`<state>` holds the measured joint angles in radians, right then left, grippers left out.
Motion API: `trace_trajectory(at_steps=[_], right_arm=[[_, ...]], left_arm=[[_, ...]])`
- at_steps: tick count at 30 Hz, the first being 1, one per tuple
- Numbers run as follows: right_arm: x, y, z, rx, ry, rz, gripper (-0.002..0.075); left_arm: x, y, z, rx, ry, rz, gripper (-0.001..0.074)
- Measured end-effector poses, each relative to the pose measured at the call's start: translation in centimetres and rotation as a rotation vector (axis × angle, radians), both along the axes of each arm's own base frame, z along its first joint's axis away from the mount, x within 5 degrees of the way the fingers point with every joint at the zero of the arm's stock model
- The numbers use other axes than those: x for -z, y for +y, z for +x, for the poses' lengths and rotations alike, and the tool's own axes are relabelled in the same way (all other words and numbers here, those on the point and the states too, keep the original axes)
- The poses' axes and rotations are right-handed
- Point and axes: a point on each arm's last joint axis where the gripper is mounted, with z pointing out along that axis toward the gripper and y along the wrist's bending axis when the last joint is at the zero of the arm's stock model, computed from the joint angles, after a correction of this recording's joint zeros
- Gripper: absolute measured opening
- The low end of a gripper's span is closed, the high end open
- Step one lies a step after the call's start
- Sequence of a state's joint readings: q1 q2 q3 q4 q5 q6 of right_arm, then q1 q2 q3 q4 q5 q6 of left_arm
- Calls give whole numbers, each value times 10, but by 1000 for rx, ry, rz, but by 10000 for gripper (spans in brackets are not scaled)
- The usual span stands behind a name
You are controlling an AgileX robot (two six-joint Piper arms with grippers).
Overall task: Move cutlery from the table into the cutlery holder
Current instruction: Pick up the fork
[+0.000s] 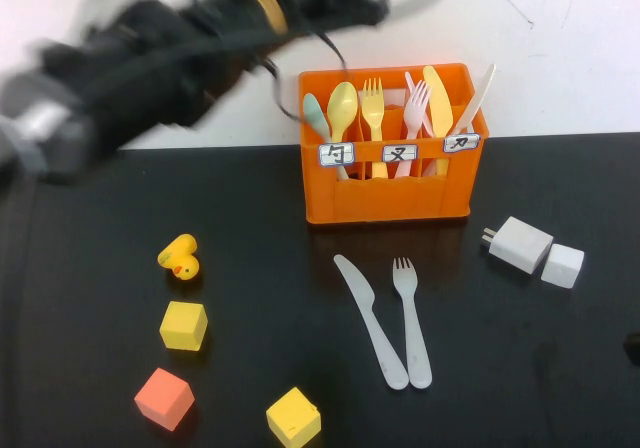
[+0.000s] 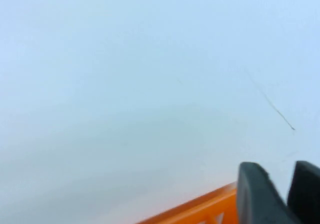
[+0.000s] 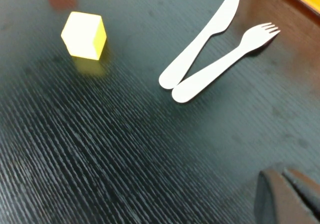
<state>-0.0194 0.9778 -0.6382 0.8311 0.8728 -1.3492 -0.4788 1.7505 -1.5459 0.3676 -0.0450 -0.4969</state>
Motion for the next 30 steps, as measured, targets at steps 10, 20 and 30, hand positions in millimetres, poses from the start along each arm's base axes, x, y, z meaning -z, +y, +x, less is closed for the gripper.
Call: trace_trajectory(at_steps=[10, 20, 30], right_arm=[[0, -1, 3, 40, -19, 8, -2], [-1, -2, 5, 75, -24, 21, -2], [21, 11, 24, 59, 138, 108, -2]], left_arm=[[-56, 52, -79, -170, 355, -44, 4], [37, 35, -112, -2, 878, -50, 0], [94, 20, -103, 90, 945, -51, 0]])
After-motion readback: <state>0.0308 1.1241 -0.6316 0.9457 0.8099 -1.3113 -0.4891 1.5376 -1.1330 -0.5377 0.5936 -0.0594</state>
